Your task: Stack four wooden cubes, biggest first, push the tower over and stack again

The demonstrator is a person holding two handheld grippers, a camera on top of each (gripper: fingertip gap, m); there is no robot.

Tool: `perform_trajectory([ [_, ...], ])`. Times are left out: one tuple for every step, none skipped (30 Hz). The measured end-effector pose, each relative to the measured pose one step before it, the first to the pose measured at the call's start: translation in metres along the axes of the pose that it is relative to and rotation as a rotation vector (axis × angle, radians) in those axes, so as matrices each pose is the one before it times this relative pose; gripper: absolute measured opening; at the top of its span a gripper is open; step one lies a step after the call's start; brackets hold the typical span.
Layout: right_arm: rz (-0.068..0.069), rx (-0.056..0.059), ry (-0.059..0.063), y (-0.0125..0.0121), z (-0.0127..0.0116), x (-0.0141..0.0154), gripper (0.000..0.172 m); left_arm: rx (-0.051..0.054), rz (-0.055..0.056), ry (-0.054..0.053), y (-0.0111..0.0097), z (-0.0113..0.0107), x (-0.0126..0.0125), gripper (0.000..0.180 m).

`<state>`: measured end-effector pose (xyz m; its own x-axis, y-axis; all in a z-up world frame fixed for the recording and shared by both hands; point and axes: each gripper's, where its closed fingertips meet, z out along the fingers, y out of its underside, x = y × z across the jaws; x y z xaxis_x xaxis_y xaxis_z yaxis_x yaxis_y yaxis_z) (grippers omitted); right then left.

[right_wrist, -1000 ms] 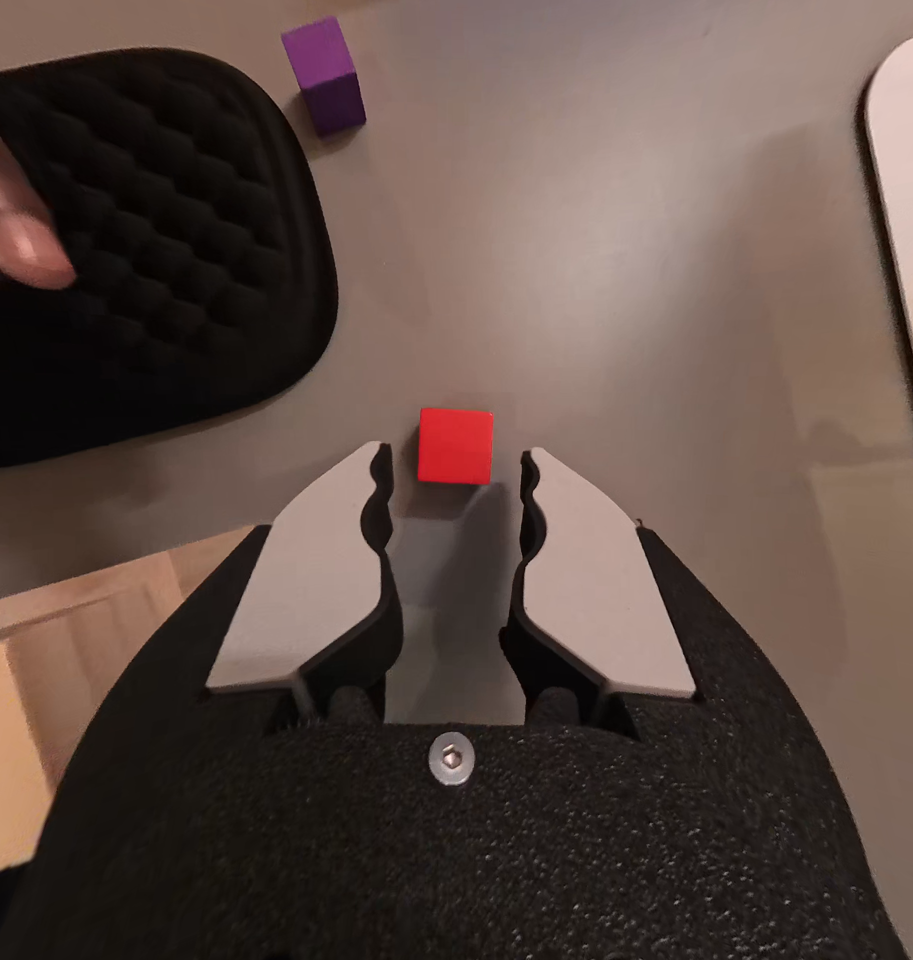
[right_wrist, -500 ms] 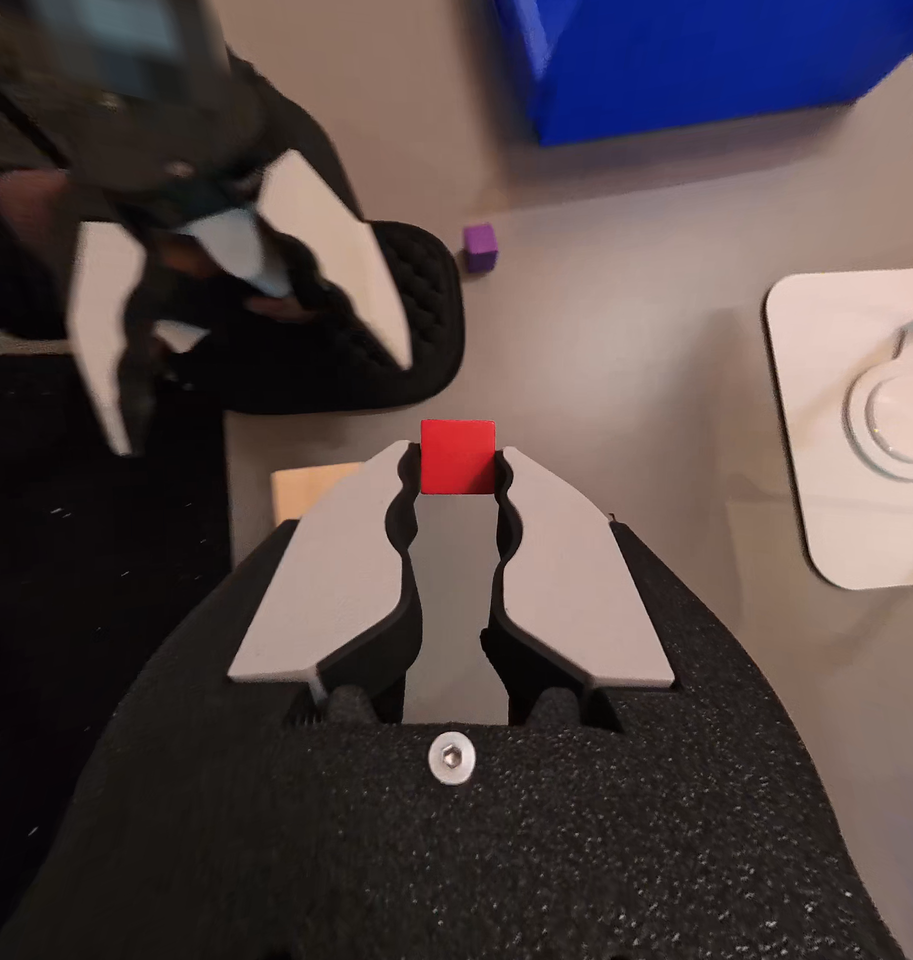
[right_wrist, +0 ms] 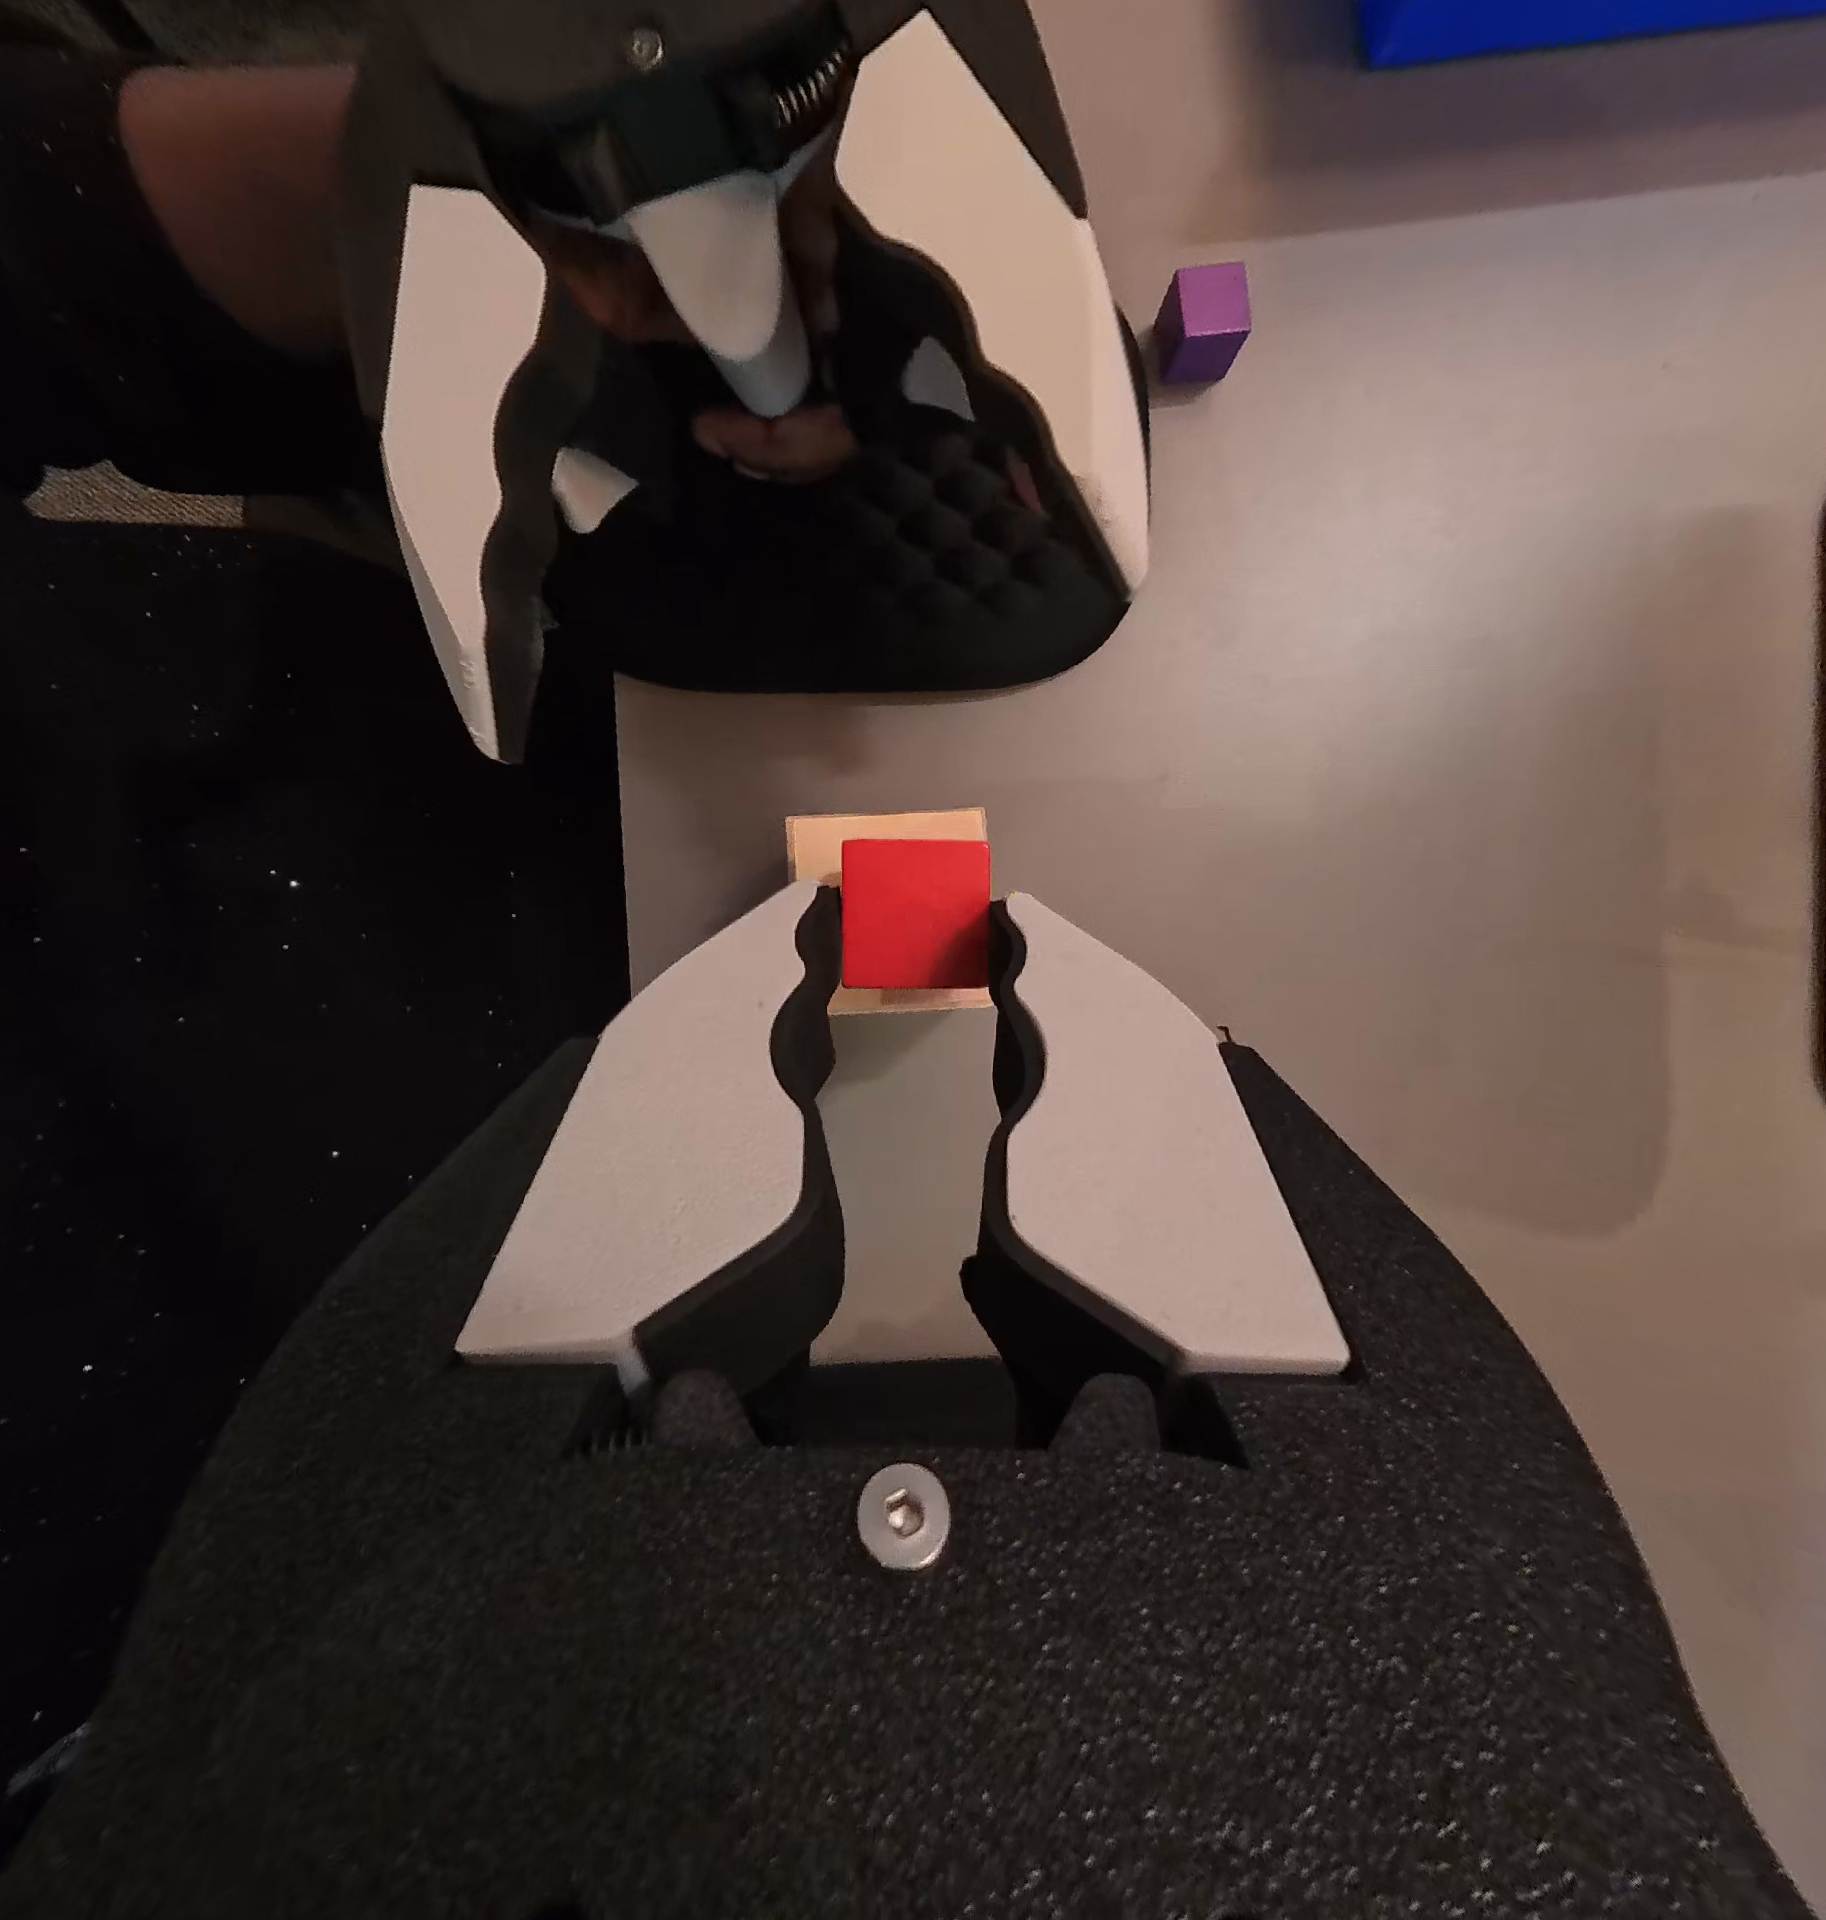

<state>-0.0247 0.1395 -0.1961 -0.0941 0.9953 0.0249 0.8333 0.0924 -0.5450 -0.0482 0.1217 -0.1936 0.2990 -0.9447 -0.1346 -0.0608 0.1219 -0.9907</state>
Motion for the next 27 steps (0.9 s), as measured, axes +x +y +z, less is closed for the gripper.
perform_trajectory([
  [-0.0056,-0.0066,0.0046,0.00040,0.00050,-0.00024,0.027,0.0009,-0.0009,0.0002,-0.00010,-0.00009,-0.00006,0.114],
  [-0.0032,-0.0037,0.0015,-0.00017,0.00036,-0.00040,0.027,0.0004,-0.0004,0.0000,-0.00005,-0.00006,-0.00001,0.114],
  [0.0017,-0.0030,-0.0005,-0.00021,0.00039,-0.00041,0.027,0.0002,0.0002,0.0000,-0.00003,-0.00002,0.00008,0.114],
  [0.0023,-0.0036,0.0019,0.00007,0.00046,-0.00016,0.027,-0.0001,0.0005,0.0000,0.00000,-0.00004,0.00006,0.114],
  [-0.0011,-0.0040,0.0035,0.00014,0.00052,-0.00001,0.027,-0.0003,0.0007,-0.0001,0.00002,0.00004,0.00007,0.114],
  [-0.0031,-0.0022,0.0032,0.00005,0.00054,-0.00013,0.027,-0.0003,0.0006,0.0000,0.00002,-0.00005,0.00006,0.114],
  [-0.0023,-0.0013,0.0004,-0.00003,0.00047,-0.00045,0.027,0.0000,0.0002,0.0003,0.00000,0.00009,0.00005,0.114],
  [-0.0021,-0.0013,-0.0004,0.00003,0.00033,-0.00028,0.027,0.0000,-0.0001,0.0002,0.00010,0.00000,0.00005,0.114],
  [-0.0022,-0.0015,0.0006,0.00007,0.00031,-0.00006,0.027,0.0002,0.0003,0.0001,-0.00004,-0.00001,0.00009,0.114],
  [-0.0018,0.0001,0.0000,-0.00016,0.00020,-0.00005,0.027,0.0003,0.0006,-0.0006,-0.00005,-0.00010,-0.00006,0.114],
  [-0.0007,0.0003,-0.0010,-0.00015,0.00021,-0.00006,0.027,-0.0002,0.0005,-0.0005,0.00000,0.00005,0.00002,0.114],
  [-0.0006,0.0006,-0.0010,-0.00009,0.00018,0.00012,0.027,-0.0006,0.0004,-0.0002,0.00006,0.00002,0.00007,0.114],
  [-0.0003,0.0011,-0.0002,-0.00021,0.00013,0.00011,0.027,-0.0008,0.0002,-0.0005,0.00009,0.00013,-0.00002,0.114],
  [0.0001,0.0015,0.0004,-0.00026,0.00016,0.00026,0.027,-0.0006,-0.0001,-0.0006,0.00007,0.00005,-0.00004,0.114],
  [-0.0004,0.0003,-0.0015,0.00016,0.00014,-0.00008,0.027,-0.0001,-0.0005,-0.0011,0.00001,-0.00001,-0.00011,0.114],
  [-0.0006,-0.0006,-0.0035,0.00033,0.00016,-0.00033,0.027,0.0003,-0.0009,-0.0013,-0.00003,-0.00004,-0.00022,0.114],
  [0.0013,-0.0004,-0.0023,0.00032,0.00017,-0.00021,0.028,0.0006,-0.0009,0.0001,-0.00005,-0.00012,-0.00008,0.114],
  [0.0016,-0.0004,-0.0015,0.00037,0.00026,-0.00014,0.029,0.0007,-0.0009,-0.0002,-0.00007,-0.00002,-0.00008,0.114],
  [0.0013,-0.0020,-0.0008,0.00051,0.00041,-0.00002,0.031,0.0006,-0.0006,0.0005,-0.00007,-0.00005,0.00008,0.114],
  [0.0006,-0.0028,0.0008,0.00068,0.00031,0.00014,0.033,0.0003,-0.0001,0.0000,-0.00004,-0.00007,-0.00002,0.114],
  [-0.0009,-0.0013,0.0000,0.00052,0.00028,0.00004,0.035,0.0002,0.0003,0.0003,-0.00003,0.00011,0.00005,0.114],
  [-0.0017,0.0003,-0.0010,0.00022,-0.00013,-0.00004,0.037,-0.0001,0.0003,0.0003,0.00000,-0.00004,0.00010,0.114],
  [-0.0017,0.0027,-0.0018,-0.00015,-0.00063,-0.00005,0.039,-0.0003,0.0001,-0.0003,0.00003,0.00007,-0.00001,0.114],
  [-0.0021,0.0063,-0.0023,-0.00097,-0.00134,-0.00008,0.041,0.0000,0.0000,-0.0006,0.00000,0.00000,-0.00008,0.114],
  [-0.0029,0.0102,-0.0014,-0.00162,-0.00249,0.00046,0.043,0.0003,0.0001,-0.0007,-0.00005,-0.00001,-0.00001,0.114],
  [-0.0030,0.0140,0.0010,-0.00249,-0.00364,0.00138,0.044,0.0003,0.0004,-0.0003,-0.00005,-0.00001,0.00002,0.114],
  [-0.0031,0.0177,0.0041,-0.00326,-0.00463,0.00269,0.045,0.0002,0.0004,-0.0002,-0.00004,-0.00001,0.00004,0.114],
])
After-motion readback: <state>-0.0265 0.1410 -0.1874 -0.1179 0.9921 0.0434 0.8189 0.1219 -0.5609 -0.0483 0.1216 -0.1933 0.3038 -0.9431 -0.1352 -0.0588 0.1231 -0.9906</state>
